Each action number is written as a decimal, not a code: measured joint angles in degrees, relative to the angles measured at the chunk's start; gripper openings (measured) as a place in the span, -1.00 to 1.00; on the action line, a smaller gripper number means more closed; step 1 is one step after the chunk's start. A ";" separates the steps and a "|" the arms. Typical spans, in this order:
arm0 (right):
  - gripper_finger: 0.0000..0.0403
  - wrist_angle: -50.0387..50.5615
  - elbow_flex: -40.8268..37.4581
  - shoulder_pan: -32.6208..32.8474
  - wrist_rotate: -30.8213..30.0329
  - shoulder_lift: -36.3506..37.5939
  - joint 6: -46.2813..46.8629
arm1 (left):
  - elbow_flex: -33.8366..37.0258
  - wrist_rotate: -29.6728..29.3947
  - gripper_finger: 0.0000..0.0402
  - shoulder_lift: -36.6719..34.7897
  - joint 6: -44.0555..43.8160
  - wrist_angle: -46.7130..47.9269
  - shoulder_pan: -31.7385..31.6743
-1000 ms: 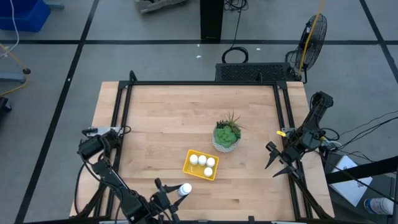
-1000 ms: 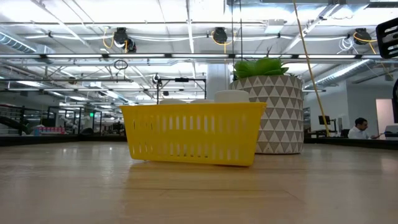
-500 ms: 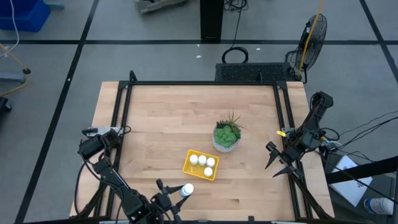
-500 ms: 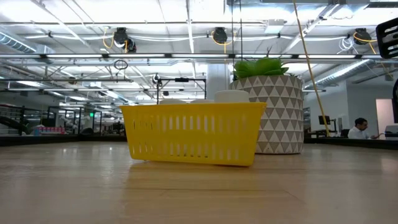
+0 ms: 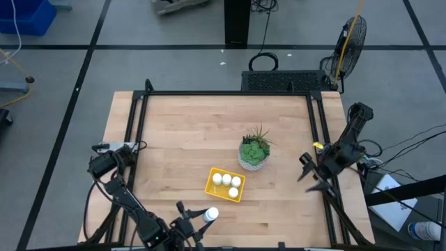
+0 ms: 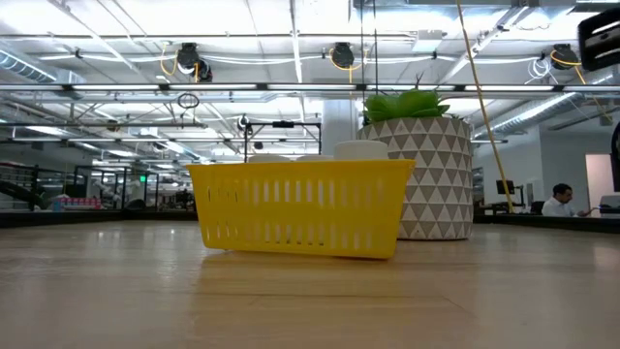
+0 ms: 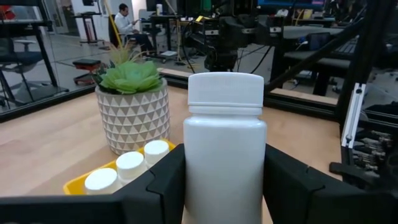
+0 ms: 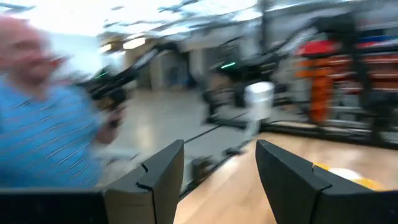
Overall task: Pick and place pill bottles into a basket
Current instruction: Put the white pill bottle into the yellow bin
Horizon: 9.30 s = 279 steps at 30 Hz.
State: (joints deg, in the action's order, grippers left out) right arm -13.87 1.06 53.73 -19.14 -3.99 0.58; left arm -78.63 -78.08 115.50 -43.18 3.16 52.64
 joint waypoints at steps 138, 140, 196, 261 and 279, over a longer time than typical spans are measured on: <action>0.45 -18.46 58.22 -27.73 17.96 -93.46 1.42 | 0.04 11.22 -0.19 0.00 15.72 -12.22 -5.90; 0.45 -14.72 60.20 -27.64 17.99 -93.46 1.29 | 0.04 11.20 -0.19 0.00 15.72 -12.24 -5.90; 0.45 10.02 69.83 -25.45 14.28 -89.81 0.24 | 0.02 12.55 -0.17 0.00 15.47 -11.93 -7.03; -0.23 12.62 69.81 -24.64 13.46 -89.92 1.76 | 0.02 5.39 -0.03 -3.14 19.24 -6.98 -1.81; -0.22 17.46 71.10 -29.98 19.37 -89.92 2.54 | 0.00 2.59 -0.24 -3.19 16.12 -5.01 4.64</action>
State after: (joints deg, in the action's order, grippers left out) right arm 3.59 72.16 23.75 0.23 -93.91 3.12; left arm -78.63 -75.50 112.31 -27.06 -1.86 57.28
